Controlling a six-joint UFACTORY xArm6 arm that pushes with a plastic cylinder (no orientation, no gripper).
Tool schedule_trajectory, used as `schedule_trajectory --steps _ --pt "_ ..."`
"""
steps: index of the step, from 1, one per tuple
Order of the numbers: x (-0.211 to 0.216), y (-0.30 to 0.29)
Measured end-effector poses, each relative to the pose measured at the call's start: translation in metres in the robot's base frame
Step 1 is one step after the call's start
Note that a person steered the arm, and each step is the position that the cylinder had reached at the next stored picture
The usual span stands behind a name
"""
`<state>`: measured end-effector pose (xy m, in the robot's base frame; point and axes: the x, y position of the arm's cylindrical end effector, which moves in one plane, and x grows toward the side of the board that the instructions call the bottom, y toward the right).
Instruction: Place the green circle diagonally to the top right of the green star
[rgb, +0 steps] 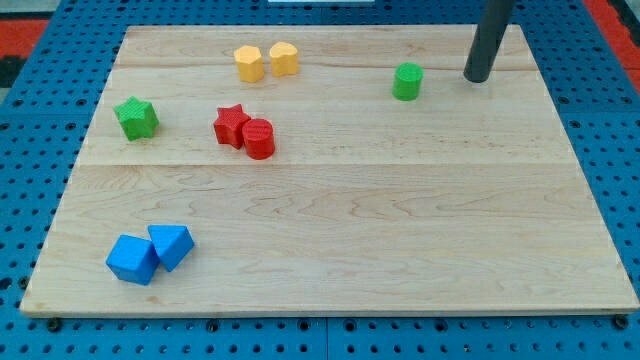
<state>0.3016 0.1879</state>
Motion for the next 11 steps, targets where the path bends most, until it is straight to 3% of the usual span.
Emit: schedule_trajectory --steps 1,2,4,5,7,9,10,11 --pt "0.0 -0.076" --pt "0.001 -0.197" --pt "0.077 -0.124" --pt "0.074 -0.196" --pt "0.011 -0.335" --pt "0.032 -0.323" --pt "0.047 -0.282" --pt "0.025 -0.281"
